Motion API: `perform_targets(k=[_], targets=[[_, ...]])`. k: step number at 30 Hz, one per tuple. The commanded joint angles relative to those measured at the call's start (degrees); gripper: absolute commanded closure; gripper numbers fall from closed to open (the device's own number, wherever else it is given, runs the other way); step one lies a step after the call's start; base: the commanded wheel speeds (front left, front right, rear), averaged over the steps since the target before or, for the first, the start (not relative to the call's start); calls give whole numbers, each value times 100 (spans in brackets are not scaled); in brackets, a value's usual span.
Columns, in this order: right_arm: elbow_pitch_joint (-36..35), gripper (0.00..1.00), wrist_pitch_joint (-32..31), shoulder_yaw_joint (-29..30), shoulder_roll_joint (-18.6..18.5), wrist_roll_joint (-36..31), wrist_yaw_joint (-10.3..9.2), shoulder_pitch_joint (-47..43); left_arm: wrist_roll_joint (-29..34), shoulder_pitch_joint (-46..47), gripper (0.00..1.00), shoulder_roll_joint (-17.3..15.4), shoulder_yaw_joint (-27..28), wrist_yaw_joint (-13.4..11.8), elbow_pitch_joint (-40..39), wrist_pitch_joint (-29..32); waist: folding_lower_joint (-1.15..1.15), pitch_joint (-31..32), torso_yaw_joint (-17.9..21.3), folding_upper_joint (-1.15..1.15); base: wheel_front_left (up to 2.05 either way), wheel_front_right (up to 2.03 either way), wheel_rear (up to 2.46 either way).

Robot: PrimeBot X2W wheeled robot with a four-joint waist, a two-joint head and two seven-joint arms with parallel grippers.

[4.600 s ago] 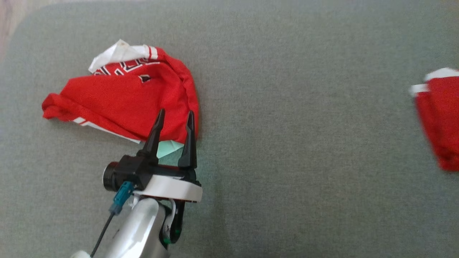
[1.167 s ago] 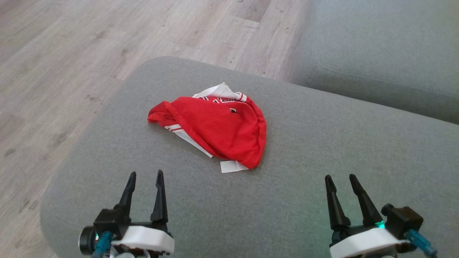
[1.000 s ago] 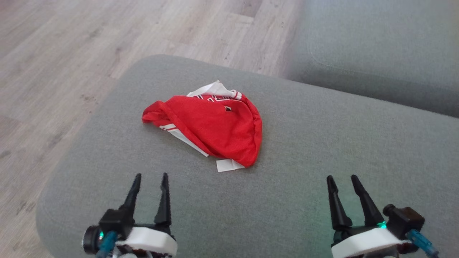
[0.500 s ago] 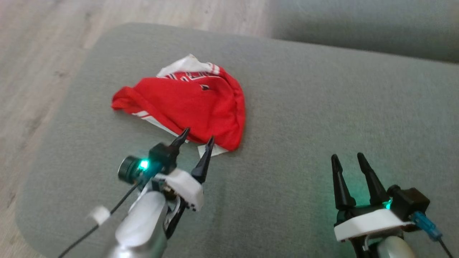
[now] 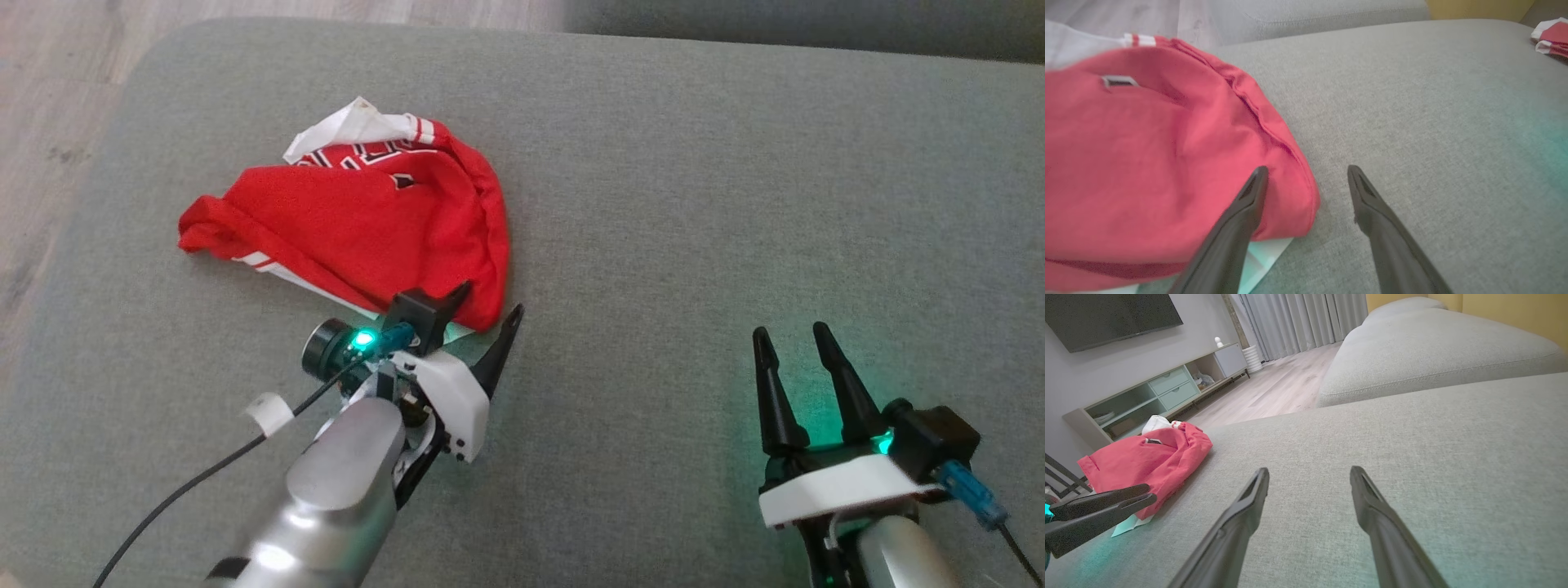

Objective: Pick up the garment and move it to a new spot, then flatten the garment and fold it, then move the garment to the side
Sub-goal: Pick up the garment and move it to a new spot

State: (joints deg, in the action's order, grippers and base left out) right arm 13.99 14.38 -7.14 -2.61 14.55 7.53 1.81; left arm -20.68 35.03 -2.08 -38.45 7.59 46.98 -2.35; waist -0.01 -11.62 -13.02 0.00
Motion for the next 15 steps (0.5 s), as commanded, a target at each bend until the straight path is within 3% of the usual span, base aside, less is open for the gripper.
perform_targets(k=[1, 6, 7, 8, 10, 15], targets=[[-185, 0, 62, -160, -27, -19, -4, 164, -122, 261, 0, -81, 81, -12, -15, 0, 1, -45, 56, 0, 0, 0, 0], [-191, 0, 62, -164, -27, -1, -4, 231, -253, 395, 0, -81, 61, -13, 430, 120, 1, -85, 129, 0, 0, 0, 0], [-187, 0, 62, -164, -27, 5, -4, 243, -274, 419, 20, -81, 62, -13, 495, 120, 1, -81, 142, 0, 0, 0, 0], [-168, 0, 62, -169, -27, 21, -4, 258, -331, 445, 100, -80, 31, -13, 533, 34, 1, -44, 168, 0, 0, 0, 0], [-155, 0, 62, -171, -27, 32, -4, 261, -372, 453, 100, -80, 6, -12, 502, -65, 1, -14, 181, 0, 0, 0, 0], [-86, 0, 62, -166, -27, 122, -4, 205, -434, 545, 100, -80, -2, -11, 221, -970, 1, 354, 303, 0, 0, 0, 0]])
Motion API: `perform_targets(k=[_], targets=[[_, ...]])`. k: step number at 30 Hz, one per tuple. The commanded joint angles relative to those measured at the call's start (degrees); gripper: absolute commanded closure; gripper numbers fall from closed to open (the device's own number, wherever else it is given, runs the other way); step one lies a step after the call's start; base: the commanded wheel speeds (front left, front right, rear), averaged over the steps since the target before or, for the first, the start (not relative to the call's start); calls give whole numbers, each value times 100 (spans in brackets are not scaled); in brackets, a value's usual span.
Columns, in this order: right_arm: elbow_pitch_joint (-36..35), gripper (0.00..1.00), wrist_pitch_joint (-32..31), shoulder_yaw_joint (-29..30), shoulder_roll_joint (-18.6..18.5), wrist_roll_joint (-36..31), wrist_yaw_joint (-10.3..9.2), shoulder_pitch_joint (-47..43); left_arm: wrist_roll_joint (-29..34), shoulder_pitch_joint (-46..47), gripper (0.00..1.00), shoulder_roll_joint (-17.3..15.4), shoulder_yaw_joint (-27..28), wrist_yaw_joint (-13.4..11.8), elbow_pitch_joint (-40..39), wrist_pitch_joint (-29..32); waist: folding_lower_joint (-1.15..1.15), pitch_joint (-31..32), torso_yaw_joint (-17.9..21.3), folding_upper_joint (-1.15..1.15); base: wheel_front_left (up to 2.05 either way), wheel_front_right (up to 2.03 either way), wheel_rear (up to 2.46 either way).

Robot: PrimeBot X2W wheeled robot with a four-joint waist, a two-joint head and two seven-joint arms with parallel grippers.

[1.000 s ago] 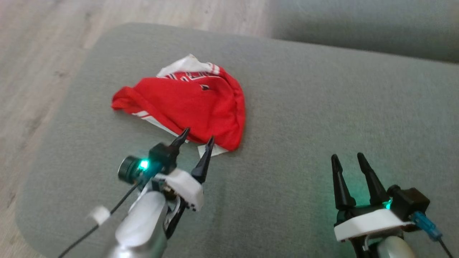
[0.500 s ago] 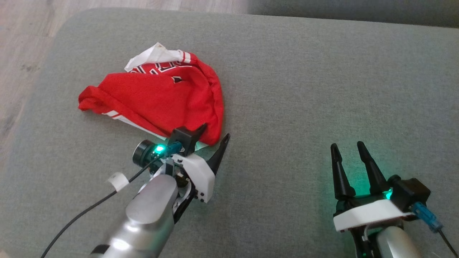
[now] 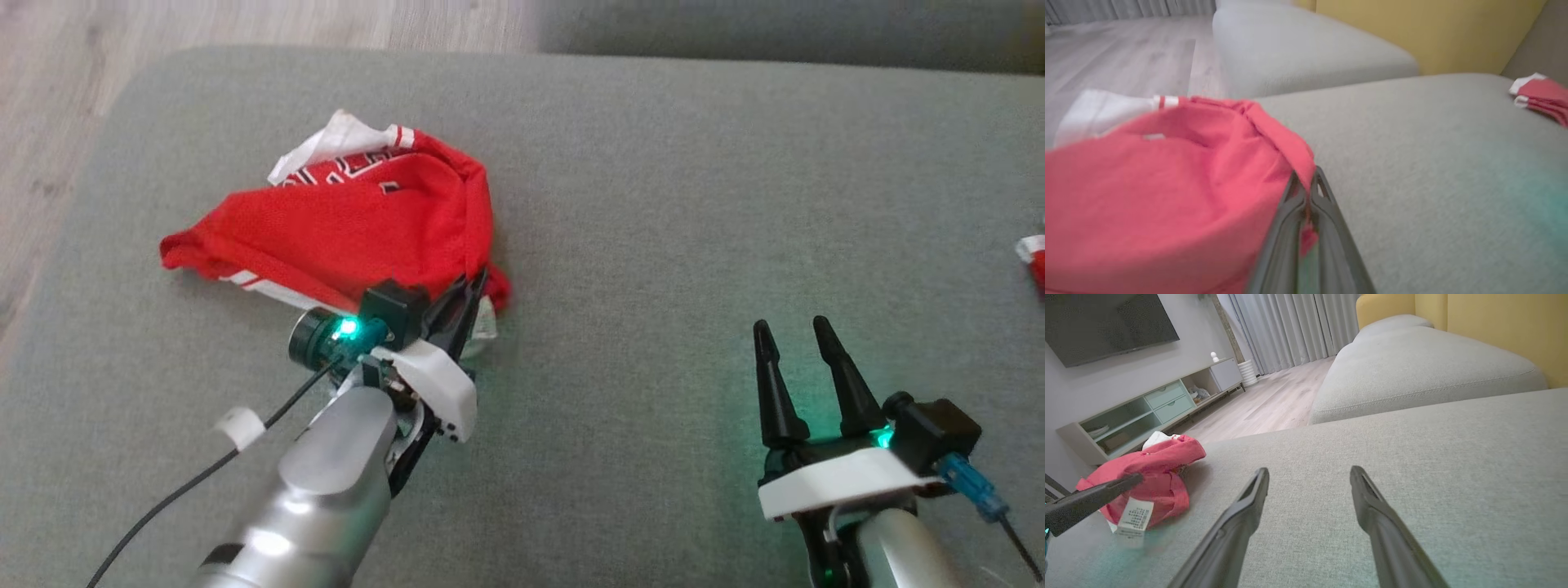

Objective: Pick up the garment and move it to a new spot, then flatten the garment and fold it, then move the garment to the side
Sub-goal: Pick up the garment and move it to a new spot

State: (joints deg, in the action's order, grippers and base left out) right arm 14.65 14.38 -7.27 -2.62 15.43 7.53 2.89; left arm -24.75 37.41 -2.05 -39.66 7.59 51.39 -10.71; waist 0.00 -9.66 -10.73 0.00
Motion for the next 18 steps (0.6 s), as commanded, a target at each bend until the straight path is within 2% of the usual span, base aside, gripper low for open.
perform_targets(k=[1, 7, 12, 18], targets=[[-143, 0, 62, -158, -26, 57, -4, 81, -66, 311, 100, -83, 137, -11, -312, -219, 0, 239, 112, 0, 0, 0, 0], [-105, 0, 62, -204, -26, 154, -4, 4, -448, 322, 100, -83, 226, -67, -1016, -380, 0, 571, 368, 0, 0, 0, 0], [-107, 0, 62, -403, -26, 240, -4, 30, -841, 491, 100, -83, 20, -412, -1763, -409, 0, 668, 820, 0, 0, 0, 0], [-139, 0, 62, -622, -26, 331, -4, 151, -1125, 873, 100, -83, -398, -815, -2239, -420, 0, 494, 1536, 0, 0, 0, 0]])
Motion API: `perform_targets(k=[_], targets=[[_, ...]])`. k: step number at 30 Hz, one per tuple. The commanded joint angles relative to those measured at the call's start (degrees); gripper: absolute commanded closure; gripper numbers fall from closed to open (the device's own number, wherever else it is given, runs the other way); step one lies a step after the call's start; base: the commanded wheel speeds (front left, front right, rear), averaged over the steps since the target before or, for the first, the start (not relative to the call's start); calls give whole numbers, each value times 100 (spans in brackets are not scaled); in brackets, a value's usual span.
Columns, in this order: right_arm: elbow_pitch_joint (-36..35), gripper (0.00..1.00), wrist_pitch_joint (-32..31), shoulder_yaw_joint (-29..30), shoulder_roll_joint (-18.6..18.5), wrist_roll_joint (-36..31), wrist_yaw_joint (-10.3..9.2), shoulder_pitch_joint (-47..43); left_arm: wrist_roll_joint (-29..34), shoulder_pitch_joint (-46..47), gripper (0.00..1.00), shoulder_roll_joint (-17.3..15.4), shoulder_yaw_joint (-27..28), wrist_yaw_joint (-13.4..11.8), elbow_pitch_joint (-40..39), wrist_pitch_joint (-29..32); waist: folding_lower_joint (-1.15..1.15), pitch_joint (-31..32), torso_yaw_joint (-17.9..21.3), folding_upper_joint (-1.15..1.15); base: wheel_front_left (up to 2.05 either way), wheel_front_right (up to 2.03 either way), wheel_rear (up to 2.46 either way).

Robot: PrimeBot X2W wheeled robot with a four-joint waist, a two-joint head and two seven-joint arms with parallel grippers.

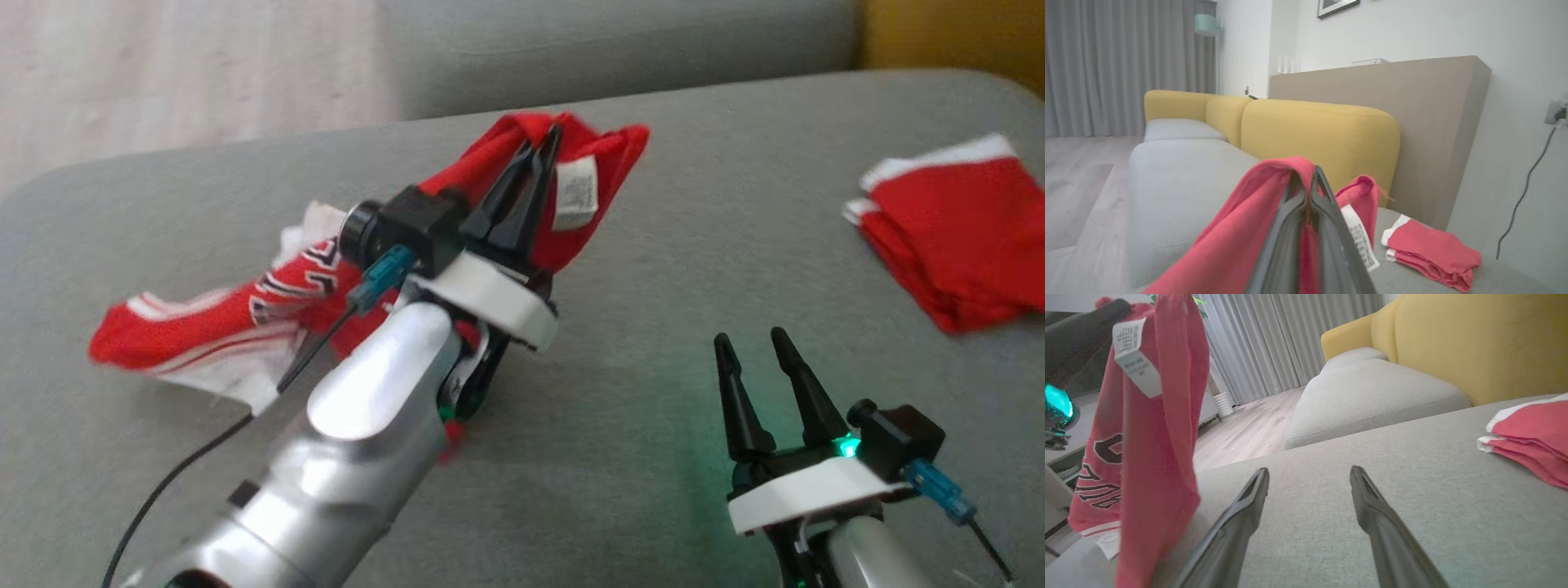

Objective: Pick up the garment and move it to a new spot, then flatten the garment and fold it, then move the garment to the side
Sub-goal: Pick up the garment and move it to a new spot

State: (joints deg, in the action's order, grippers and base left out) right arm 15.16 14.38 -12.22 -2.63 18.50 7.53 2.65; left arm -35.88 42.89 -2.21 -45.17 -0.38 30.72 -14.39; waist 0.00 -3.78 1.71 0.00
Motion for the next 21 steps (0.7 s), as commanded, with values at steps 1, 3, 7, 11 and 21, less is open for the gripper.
perform_targets(k=[1, 3, 7, 11, 21], targets=[[-197, 0, 62, -171, -25, 39, -4, 205, -58, 401, 100, -67, 104, -83, -219, -53, 0, -145, 424, 0, 0, 0, 0], [-206, 0, 62, -238, -25, 67, -4, 262, -151, 566, 100, -67, 14, -208, -304, -56, 0, -239, 647, 0, 0, 0, 0], [-222, 0, 62, -392, -25, 138, -4, 386, -283, 953, 100, -67, -25, -473, -418, -59, 0, -440, 1071, 0, 0, 0, 0], [-260, 0, 62, -557, -25, 230, -4, 501, -258, 1370, 100, -67, 66, -668, -285, -60, 0, -663, 1410, 0, 0, 0, 0], [-300, 0, 62, -706, -25, 297, -4, 674, -185, 1942, 0, -67, -179, -408, 1261, -61, 0, -1075, 1594, 0, 0, 0, 0]])
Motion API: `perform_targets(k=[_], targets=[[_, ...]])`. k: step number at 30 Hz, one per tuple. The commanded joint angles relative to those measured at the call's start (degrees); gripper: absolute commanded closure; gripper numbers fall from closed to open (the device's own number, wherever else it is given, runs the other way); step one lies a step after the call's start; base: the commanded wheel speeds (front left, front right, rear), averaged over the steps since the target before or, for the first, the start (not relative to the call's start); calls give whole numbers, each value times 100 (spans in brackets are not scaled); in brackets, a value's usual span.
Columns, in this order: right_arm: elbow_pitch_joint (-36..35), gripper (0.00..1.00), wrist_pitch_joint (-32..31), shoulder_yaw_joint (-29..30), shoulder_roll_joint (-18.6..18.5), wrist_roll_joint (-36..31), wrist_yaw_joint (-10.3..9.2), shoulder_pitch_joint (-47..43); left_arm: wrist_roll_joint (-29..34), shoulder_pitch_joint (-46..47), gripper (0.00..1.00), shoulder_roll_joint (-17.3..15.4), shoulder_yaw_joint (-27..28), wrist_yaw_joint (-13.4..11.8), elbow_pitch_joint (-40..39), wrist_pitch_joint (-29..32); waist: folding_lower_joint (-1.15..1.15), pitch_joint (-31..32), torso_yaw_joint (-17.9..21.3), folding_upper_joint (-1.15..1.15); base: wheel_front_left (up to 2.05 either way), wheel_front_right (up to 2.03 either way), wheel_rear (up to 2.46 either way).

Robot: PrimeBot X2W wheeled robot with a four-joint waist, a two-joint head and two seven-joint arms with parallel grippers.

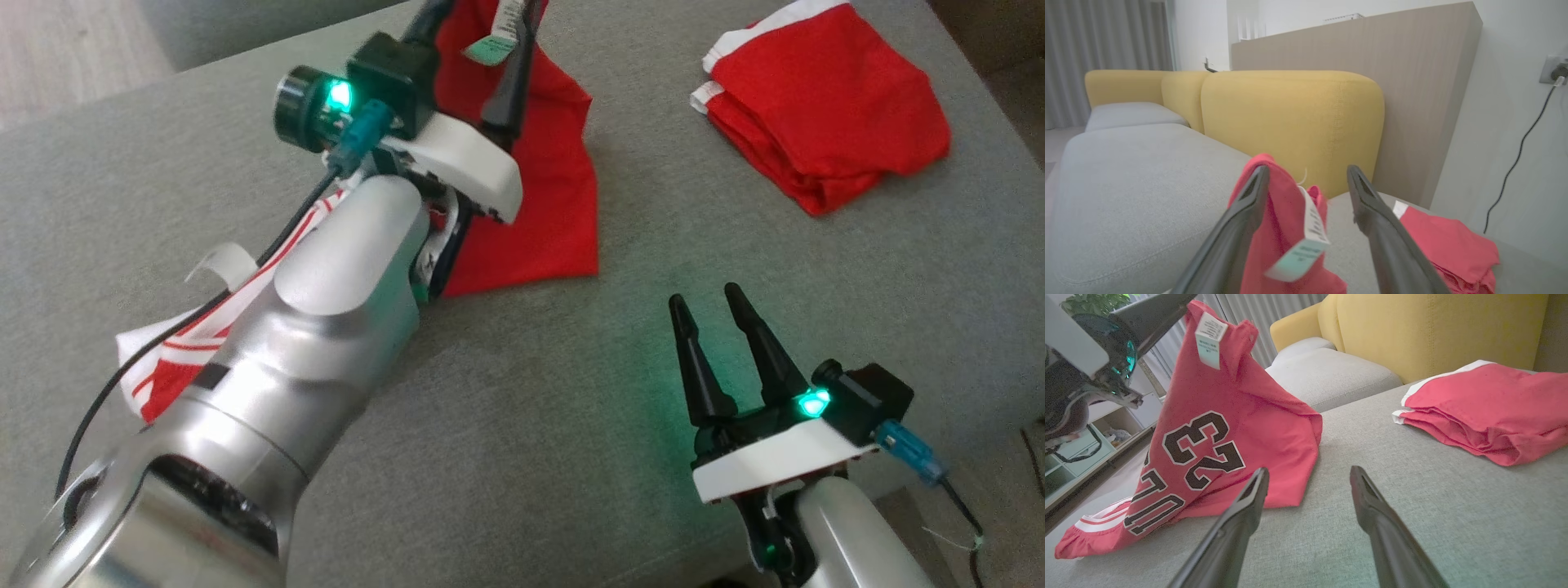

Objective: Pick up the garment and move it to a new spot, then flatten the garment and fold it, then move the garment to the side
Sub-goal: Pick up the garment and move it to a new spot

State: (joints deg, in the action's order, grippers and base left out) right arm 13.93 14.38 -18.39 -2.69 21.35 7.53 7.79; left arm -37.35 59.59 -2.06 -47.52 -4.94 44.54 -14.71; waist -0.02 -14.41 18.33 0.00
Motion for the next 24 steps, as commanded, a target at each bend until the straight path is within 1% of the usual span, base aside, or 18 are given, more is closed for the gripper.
perform_targets(k=[1, 4, 6, 7, 10, 12, 16, 17, 21, 24], targets=[[-165, 0, 62, -68, -19, -4, -4, 160, -67, 231, 0, -82, -27, 98, -79, -29, 2, -2, -121, 0, 0, 0, 0], [-122, 0, 62, -1, -19, -64, -4, 164, -190, 61, 0, -82, -277, 217, -23, -29, 2, 77, -311, 0, 0, 0, 0], [-90, 0, 62, 57, -19, -95, -4, 157, -354, -99, 0, -82, -570, 404, -20, 7, 2, 165, -452, 0, 0, 0, 0], [-90, 0, 62, 57, -19, -95, -4, 157, -354, -99, 0, -82, -570, 404, -20, 7, 2, 165, -452, 0, 0, 0, 0], [-24, 0, 62, 127, -19, -151, -4, 149, -511, -245, 0, -82, -1031, 561, -79, 117, 2, 309, -657, 0, 0, 0, 0], [14, 0, 62, 150, -19, -174, -4, 139, -622, -327, 0, -82, -1239, 584, -128, 132, 2, 420, -774, 0, 0, 0, 0], [44, 0, 62, 243, -19, -189, -4, 44, -836, -464, 0, -82, -1434, 452, -202, 79, 2, 666, -1039, 0, 0, 0, 0], [47, 0, 62, 326, -19, -202, -4, -27, -870, -519, 0, -82, -1438, 324, -204, 33, 2, 788, -1192, 0, 0, 0, 0], [22, 0, 62, 537, -19, -274, -4, -170, -835, -734, 0, -114, -1124, 58, -250, -22, 2, 998, -1544, 0, 0, 0, 0], [1, 0, 62, 717, -19, -340, -4, -309, -600, -1159, 0, -379, -669, -111, -609, -26, 2, 1154, -1820, 0, 0, 0, 0]])
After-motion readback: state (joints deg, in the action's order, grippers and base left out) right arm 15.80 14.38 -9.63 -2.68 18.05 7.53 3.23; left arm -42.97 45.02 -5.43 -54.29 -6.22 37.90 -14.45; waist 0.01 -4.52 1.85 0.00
